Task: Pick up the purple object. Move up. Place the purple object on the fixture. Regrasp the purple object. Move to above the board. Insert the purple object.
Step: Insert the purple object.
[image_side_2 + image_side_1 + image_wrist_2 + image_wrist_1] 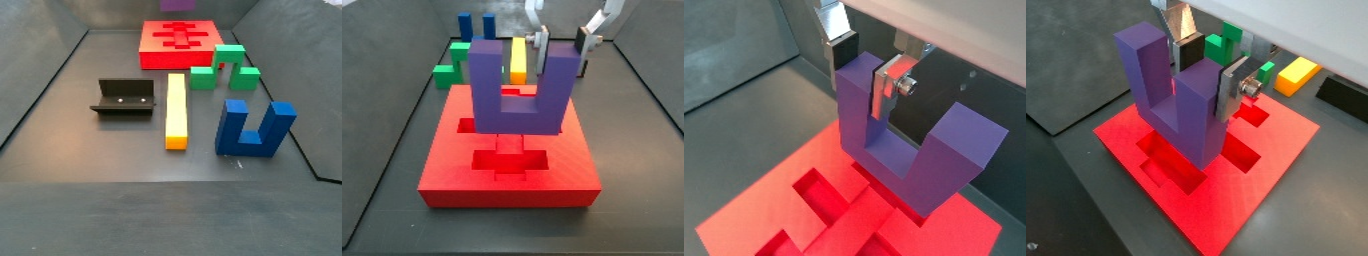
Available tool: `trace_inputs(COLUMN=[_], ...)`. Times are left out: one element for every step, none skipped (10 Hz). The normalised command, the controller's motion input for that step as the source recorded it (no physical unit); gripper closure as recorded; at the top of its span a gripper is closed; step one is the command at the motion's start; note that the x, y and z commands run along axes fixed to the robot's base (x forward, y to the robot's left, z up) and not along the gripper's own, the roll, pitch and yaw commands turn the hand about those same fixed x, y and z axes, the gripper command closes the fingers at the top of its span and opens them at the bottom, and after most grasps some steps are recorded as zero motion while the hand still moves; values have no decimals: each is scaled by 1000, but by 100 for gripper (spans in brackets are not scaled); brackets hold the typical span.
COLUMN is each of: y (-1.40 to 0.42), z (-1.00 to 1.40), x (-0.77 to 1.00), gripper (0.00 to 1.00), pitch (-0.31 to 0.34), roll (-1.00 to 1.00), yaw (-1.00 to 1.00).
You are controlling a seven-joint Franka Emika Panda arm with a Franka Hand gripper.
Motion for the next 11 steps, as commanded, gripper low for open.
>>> trace_inputs(y=[0, -97, -94, -289, -294, -266, -206, -74, 0, 77, 0], z=[-226, -326, -351, -303, -283, -254, -234, -209, -109, 0, 0], x=[-83, 0, -60, 0, 0, 0, 0, -54, -131, -60, 29], gripper=[100, 100, 100, 100, 100, 100, 100, 100, 100, 100, 100], pitch=[0, 0, -17, -29, -33, -40, -51, -59, -24, -23, -33], roll=[40, 0, -53, 0, 0, 0, 0, 20, 124, 110, 91], yaw=[109, 0, 0, -69, -134, -129, -89, -31, 0, 109, 197])
